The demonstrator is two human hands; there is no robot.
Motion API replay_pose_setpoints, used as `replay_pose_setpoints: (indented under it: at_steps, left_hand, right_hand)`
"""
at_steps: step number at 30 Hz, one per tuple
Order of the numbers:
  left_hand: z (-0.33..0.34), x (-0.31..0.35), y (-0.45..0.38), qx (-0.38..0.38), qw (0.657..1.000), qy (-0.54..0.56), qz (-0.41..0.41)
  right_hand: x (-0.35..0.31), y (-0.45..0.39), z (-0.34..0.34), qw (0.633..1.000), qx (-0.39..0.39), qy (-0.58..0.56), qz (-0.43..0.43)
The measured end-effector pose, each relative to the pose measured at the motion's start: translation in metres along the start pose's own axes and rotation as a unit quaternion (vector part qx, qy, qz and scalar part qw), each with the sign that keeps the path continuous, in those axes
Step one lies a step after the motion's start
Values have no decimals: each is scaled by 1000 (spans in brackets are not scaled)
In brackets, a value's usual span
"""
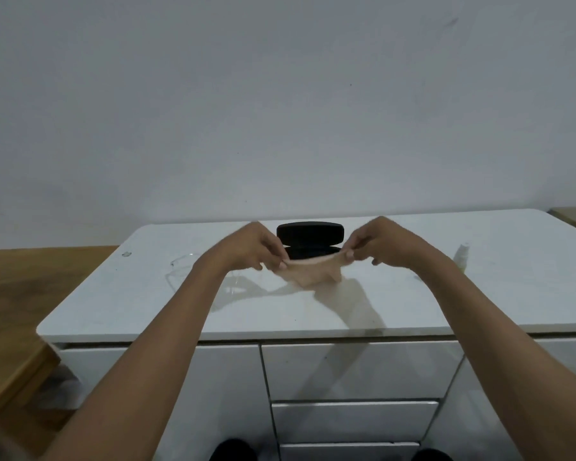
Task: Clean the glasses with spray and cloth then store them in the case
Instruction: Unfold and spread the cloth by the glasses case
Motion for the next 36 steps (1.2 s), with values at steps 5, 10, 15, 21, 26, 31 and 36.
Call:
replay_pose_setpoints:
  at_steps: [5, 10, 15, 21, 26, 31, 36]
  left_hand:
    - [60, -19, 10, -71, 990, -112, -47]
    - [70, -17, 15, -90, 988, -109, -60]
    - [51, -9, 1, 63, 994, -74, -43]
    - [60, -19, -27, 183, 975, -98, -81]
    - [63, -28, -47, 206, 968, -96, -103]
    - [64, -31, -51, 203, 971, -67, -107]
    - [60, -36, -55, 204, 974, -24, -98]
  right_hand:
    - [23, 23, 46, 977, -172, 91, 82]
    - [25, 33, 59, 956, -241, 89, 138]
    - [20, 10, 48, 987, -94, 101, 87]
    - [47, -20, 66, 978, 105, 106, 145]
    - [55, -27, 75, 961, 171, 116, 186]
    - [49, -28, 81, 962, 171, 113, 178]
    - [49, -29, 73, 964, 190, 86, 167]
Point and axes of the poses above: each hand's wrist, its own y-axis away from the middle knuckle, its own z-axis out of the palm, x = y × z, the point moved 6 cm from there along -y, towards the middle knuckle, and after that the axes turned 11 degrees about -z, right-handed, at the moved point
